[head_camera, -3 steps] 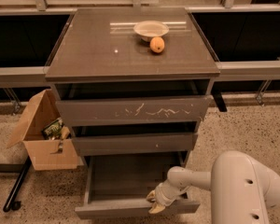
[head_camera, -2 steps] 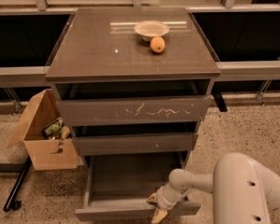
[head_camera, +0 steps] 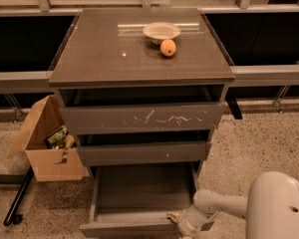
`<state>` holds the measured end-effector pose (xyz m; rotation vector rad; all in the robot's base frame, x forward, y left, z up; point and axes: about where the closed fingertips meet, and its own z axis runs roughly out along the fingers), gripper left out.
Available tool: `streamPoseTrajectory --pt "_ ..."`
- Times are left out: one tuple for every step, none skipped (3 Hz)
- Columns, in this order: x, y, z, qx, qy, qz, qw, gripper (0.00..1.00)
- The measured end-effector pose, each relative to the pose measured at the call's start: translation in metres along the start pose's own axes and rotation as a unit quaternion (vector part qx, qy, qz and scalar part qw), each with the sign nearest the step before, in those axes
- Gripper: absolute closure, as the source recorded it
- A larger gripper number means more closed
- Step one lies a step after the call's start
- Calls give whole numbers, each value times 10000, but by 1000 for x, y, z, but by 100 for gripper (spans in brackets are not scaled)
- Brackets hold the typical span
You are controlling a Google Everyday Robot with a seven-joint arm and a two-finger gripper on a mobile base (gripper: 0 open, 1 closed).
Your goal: Open bottom drawer
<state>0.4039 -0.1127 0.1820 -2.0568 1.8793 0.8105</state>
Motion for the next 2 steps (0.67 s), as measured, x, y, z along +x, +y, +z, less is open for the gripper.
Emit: streamPoseTrajectory --pt "-30 -1 -45 137 -42 -458 9988 0" --pt "-65 -4 -82 304 30 -948 9950 0"
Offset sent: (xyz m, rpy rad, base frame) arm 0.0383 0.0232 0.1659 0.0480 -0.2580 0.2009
